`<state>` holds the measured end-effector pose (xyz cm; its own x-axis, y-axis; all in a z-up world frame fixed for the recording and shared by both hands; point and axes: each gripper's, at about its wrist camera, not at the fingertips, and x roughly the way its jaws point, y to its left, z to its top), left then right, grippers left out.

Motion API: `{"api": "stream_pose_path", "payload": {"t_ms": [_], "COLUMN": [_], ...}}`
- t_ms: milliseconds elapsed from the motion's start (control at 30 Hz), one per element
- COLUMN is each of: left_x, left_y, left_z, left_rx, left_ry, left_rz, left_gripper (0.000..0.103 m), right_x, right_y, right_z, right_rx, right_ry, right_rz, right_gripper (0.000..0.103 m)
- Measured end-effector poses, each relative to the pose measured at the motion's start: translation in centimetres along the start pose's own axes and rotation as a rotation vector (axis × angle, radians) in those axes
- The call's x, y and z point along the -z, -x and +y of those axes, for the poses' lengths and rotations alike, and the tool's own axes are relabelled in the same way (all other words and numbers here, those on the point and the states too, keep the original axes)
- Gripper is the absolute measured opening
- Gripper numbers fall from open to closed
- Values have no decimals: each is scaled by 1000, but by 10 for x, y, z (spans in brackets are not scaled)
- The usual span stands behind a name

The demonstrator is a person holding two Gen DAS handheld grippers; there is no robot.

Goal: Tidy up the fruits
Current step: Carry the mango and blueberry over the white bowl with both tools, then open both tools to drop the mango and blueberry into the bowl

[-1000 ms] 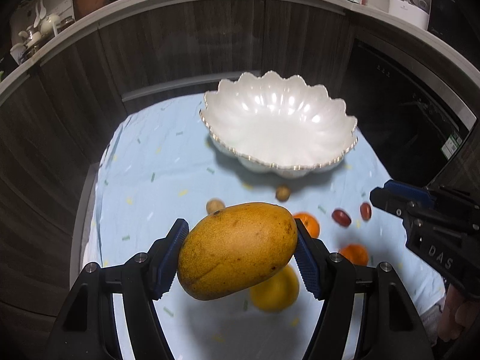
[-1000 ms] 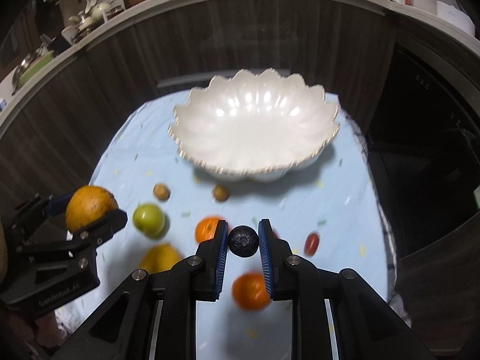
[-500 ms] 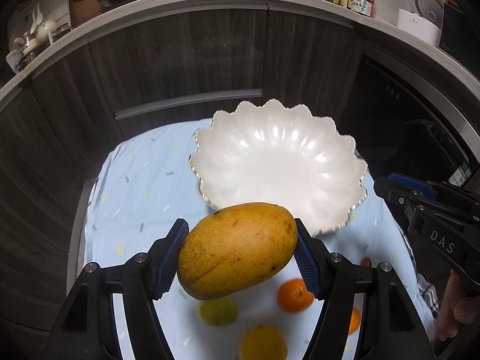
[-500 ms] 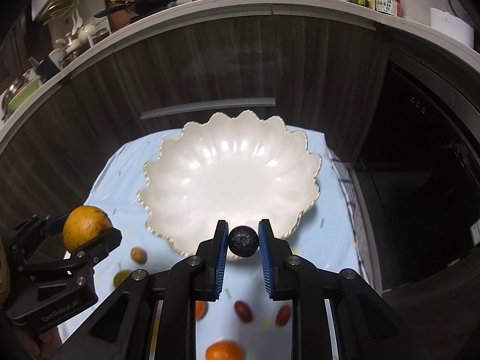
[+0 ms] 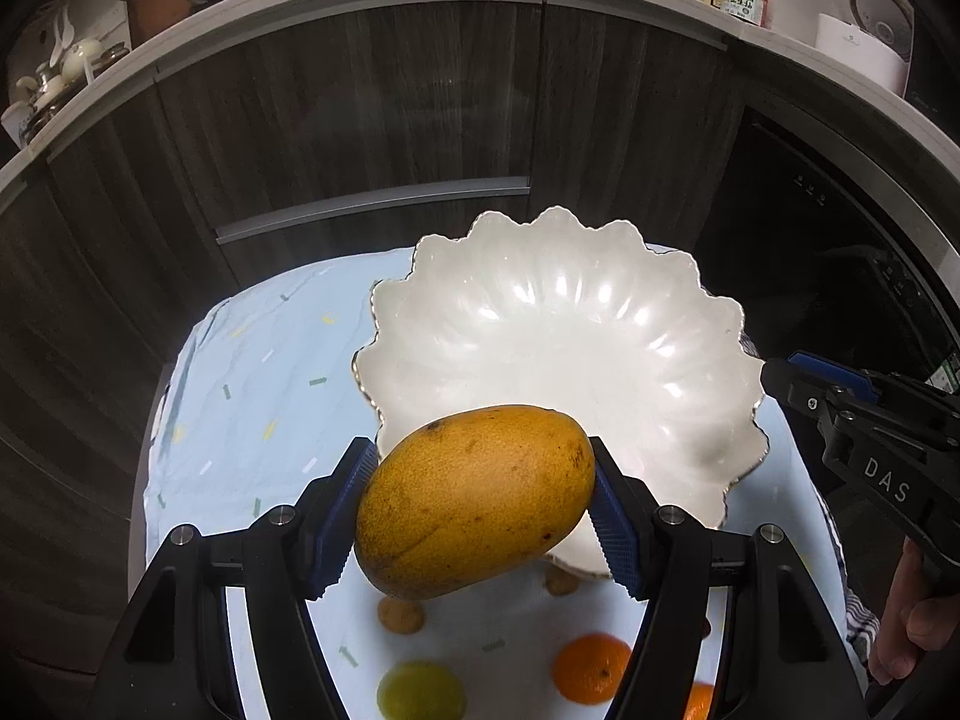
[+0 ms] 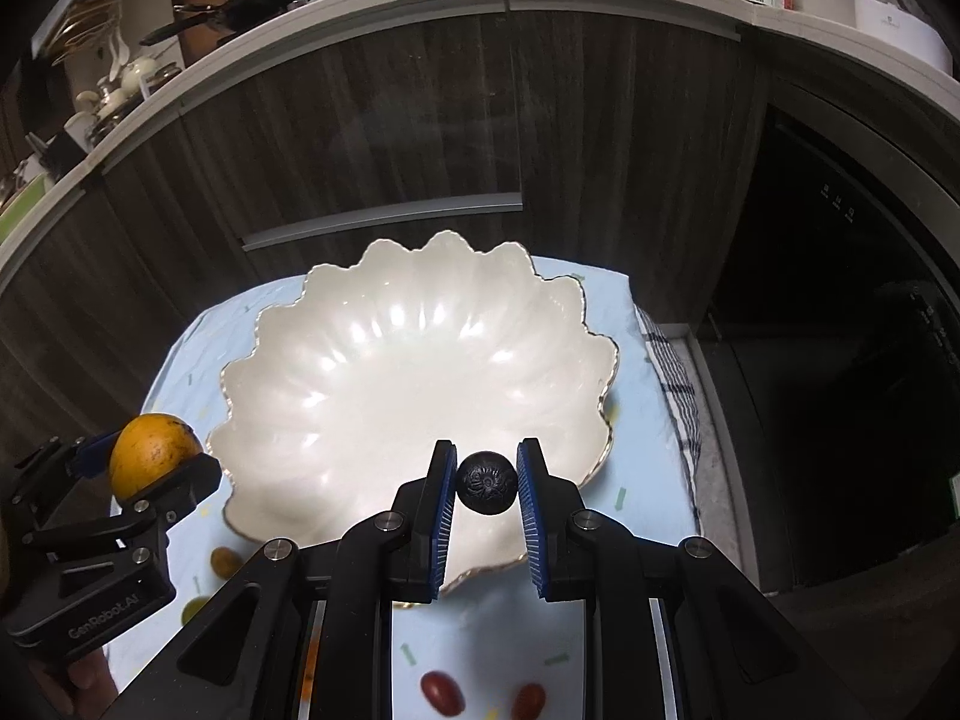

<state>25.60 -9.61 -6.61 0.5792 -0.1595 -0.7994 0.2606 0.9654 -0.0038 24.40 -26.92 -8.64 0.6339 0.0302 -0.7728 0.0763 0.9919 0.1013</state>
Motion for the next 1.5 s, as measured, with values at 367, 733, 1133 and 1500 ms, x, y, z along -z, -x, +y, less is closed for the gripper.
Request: {"api": "stream_pose_path", "payload": {"t_ms": [367, 733, 1133, 1500], "left_x": [-14, -20, -20, -27], "left_y": [-28, -46, -47, -24], "left_z": [-2, 3, 0, 8], "left_rx": [-8, -16, -27, -66], "left_ry": [6, 11, 8, 20], "left_rz": [15, 30, 35, 0], "left_gripper": [68, 68, 85, 97], "right_x": [-9, -14, -14, -18], "right_y": [-24, -44, -47, -20], "right_z": [-11, -12, -14, -15], "right_rx": [13, 9, 14, 67], "right_ry": [-15, -18, -39, -49], "right_rz": [19, 40, 42, -22], "right_gripper": [22, 22, 42, 73]}}
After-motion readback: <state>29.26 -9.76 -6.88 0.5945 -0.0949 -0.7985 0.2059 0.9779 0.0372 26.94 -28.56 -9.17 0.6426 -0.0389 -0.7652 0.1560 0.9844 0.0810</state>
